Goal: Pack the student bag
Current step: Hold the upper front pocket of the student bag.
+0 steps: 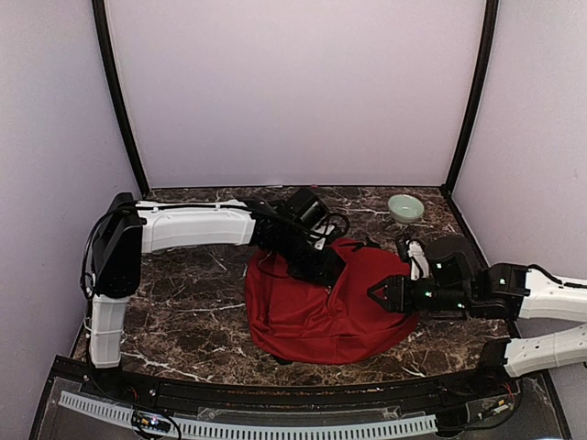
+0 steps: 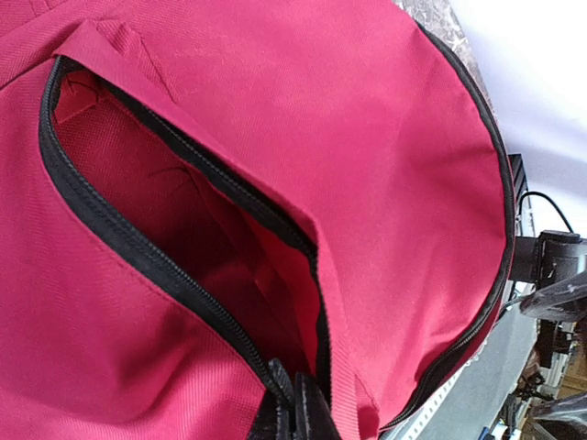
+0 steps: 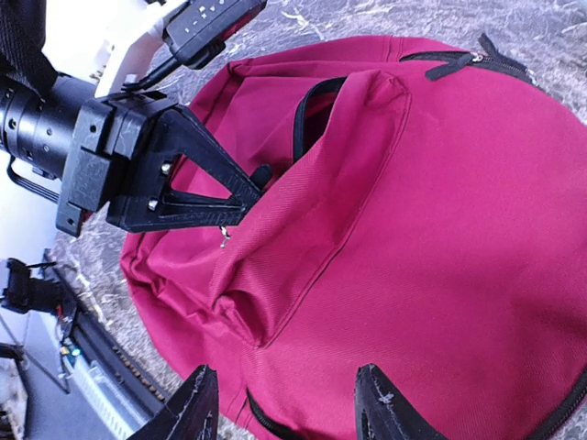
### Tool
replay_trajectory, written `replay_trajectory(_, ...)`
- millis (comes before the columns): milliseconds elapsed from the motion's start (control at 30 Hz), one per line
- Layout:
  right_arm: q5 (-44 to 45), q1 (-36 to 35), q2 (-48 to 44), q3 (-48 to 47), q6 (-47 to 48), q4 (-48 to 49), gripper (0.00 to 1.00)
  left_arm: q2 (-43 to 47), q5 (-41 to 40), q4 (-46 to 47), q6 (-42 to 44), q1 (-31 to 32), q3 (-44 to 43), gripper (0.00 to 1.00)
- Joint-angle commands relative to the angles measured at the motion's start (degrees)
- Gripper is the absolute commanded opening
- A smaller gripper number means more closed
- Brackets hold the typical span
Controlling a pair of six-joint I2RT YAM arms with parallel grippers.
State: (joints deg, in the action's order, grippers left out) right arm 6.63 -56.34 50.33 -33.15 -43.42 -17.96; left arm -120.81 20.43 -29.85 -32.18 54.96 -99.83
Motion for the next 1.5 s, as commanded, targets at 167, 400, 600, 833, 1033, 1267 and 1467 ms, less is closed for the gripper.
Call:
replay_trajectory(167,8.8,-6.3,6.5,-0.9,1.7,9.4,0.53,4.1,4.1,3.8,-1.7,-4.0,1.5,0.00)
replay_trajectory(400,9.4,-8.3,12.3,-4.3,4.6,10.0,0.53,3.5,8.6,8.9,-4.9,-6.7,3.4,0.00)
replay_trajectory(600,7.5,-9.2,15.0,-4.2,6.2,12.7,0.54,2.3,10.4,10.9,-7.0,-7.5,2.2,0.00)
replay_trajectory(833,9.4,-9.8,14.4,-1.9,7.3,16.6,0.56,2.2,11.4,10.7,-6.5,-7.9,1.9,0.00)
replay_trajectory(1033,12.8,-9.8,12.6,0.2,9.0,21.8,0.59,2.2,12.2,11.5,-6.6,-7.9,1.6,0.00)
replay_trajectory(1267,14.2,-9.8,15.4,0.3,10.7,26.6,0.58,2.2,11.8,12.3,-8.0,-8.1,0.2,0.00)
replay_trajectory(1467,10.7,-9.8,24.0,-4.5,13.6,29.3,0.57,2.2,10.9,12.7,-11.1,-8.1,-0.8,0.00)
